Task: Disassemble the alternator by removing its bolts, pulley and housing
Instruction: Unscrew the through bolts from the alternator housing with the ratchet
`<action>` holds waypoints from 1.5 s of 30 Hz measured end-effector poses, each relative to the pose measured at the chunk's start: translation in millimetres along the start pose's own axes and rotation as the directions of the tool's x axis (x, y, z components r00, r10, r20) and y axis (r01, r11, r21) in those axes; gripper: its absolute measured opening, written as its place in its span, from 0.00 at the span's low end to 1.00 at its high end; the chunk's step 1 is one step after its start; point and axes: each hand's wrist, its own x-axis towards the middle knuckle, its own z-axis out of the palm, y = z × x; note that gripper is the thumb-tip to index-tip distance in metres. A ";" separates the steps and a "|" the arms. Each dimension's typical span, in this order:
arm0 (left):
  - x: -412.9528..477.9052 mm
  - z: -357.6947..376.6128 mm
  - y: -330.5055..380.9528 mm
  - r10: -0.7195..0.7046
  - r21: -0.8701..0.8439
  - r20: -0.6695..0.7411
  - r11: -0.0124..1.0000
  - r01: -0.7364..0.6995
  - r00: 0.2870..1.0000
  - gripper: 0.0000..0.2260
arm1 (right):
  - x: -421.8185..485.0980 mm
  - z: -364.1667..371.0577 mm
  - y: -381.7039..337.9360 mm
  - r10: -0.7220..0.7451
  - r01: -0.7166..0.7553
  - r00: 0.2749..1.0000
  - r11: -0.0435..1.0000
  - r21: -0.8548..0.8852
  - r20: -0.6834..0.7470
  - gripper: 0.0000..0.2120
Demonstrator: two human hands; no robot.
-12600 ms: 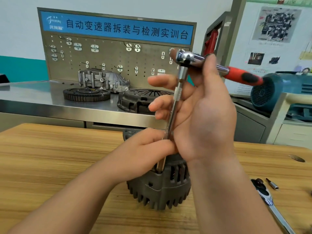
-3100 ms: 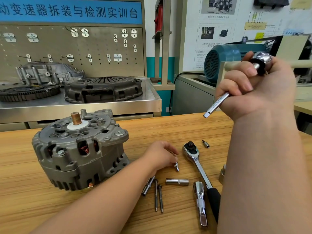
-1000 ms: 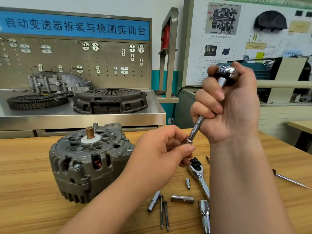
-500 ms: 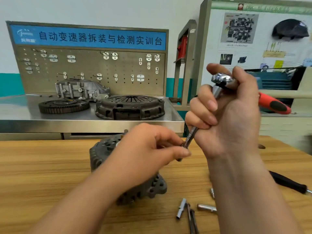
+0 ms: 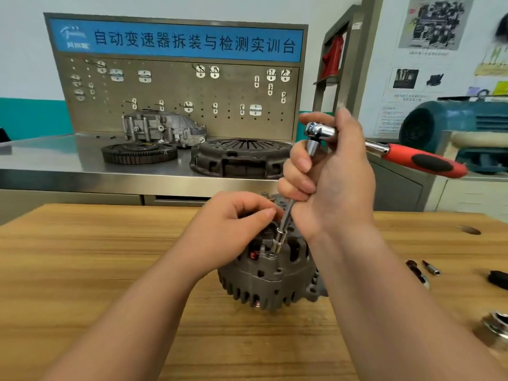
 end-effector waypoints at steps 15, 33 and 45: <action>3.1 -7.9 -5.5 -0.019 0.014 0.116 1.000 0.017 0.993 0.12 | -1.1 9.9 8.9 0.053 -0.028 0.983 0.989 -0.144 0.174 0.15; 1.3 -11.4 -3.5 -0.002 0.049 0.166 0.999 -0.007 0.986 0.12 | -15.3 20.9 23.6 -0.319 0.355 0.934 0.865 -0.355 0.158 0.11; -3.3 -18.2 2.7 -0.006 -0.041 0.268 0.999 0.017 0.963 0.18 | 7.7 5.7 9.4 0.208 -0.191 0.933 0.978 -0.086 0.293 0.17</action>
